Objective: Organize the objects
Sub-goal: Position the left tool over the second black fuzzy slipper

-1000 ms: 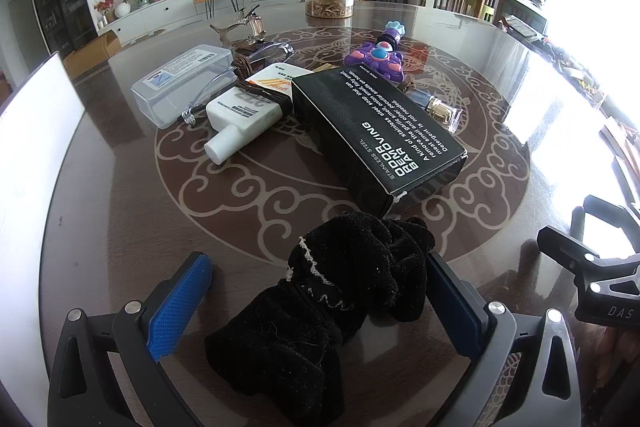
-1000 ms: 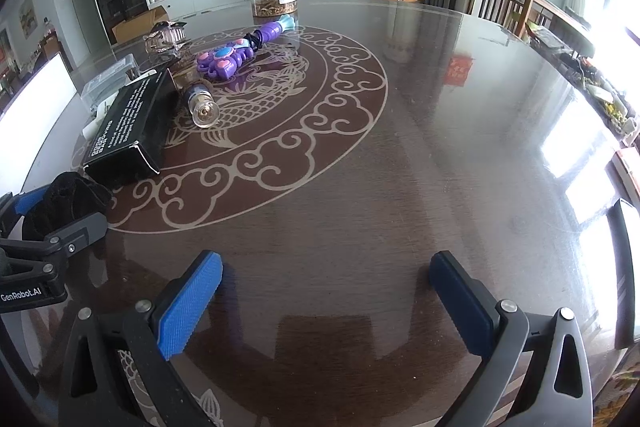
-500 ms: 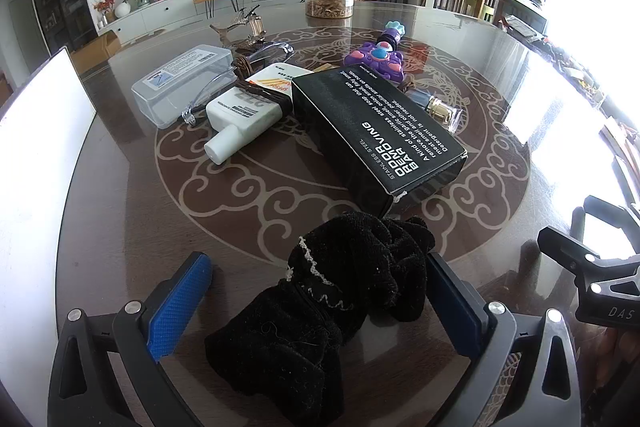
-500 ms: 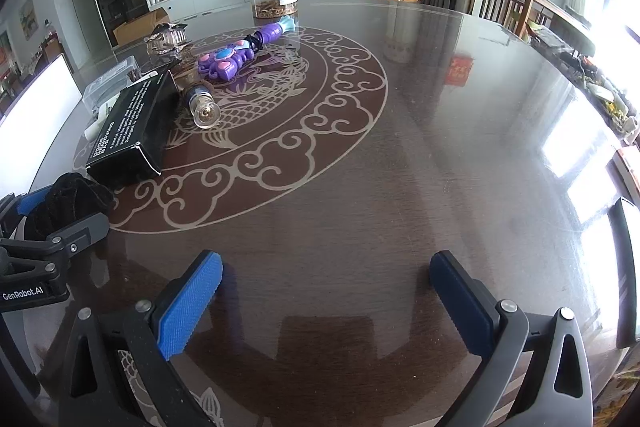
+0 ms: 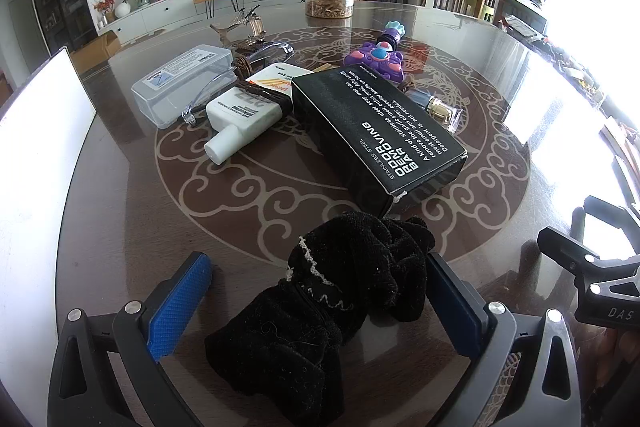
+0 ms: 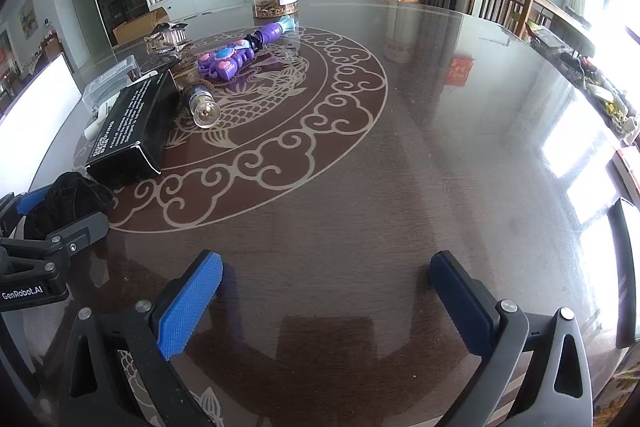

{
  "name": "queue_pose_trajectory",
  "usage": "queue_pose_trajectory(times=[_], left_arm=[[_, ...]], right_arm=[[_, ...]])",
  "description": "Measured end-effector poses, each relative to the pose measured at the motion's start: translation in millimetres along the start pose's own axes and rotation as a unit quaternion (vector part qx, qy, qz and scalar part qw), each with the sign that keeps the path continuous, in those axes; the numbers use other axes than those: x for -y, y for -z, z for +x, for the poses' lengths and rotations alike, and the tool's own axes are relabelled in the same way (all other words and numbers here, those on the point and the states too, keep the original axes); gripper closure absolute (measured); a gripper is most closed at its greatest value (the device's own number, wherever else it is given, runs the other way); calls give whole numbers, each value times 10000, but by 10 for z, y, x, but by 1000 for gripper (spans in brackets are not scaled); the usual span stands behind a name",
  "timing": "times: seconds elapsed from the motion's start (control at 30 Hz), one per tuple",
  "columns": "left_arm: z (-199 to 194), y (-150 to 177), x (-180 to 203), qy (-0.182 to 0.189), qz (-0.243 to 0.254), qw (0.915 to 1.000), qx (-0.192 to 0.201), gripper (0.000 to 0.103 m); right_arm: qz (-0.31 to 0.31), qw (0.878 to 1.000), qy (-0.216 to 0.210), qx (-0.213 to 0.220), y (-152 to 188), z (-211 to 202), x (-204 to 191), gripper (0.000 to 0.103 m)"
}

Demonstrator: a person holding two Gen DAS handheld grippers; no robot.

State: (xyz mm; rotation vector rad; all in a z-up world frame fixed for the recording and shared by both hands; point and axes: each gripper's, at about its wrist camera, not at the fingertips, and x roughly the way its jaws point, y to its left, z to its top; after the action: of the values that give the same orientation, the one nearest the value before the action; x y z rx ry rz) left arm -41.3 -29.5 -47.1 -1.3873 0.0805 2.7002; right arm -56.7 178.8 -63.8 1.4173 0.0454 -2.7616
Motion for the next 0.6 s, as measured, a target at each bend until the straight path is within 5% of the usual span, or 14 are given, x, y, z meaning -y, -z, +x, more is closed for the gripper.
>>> queue_pose_trajectory(times=[0.6], left_arm=[[-9, 23, 12, 27, 15, 10000, -13, 0]], right_arm=[[4, 10000, -5, -2, 2, -6, 7, 0]])
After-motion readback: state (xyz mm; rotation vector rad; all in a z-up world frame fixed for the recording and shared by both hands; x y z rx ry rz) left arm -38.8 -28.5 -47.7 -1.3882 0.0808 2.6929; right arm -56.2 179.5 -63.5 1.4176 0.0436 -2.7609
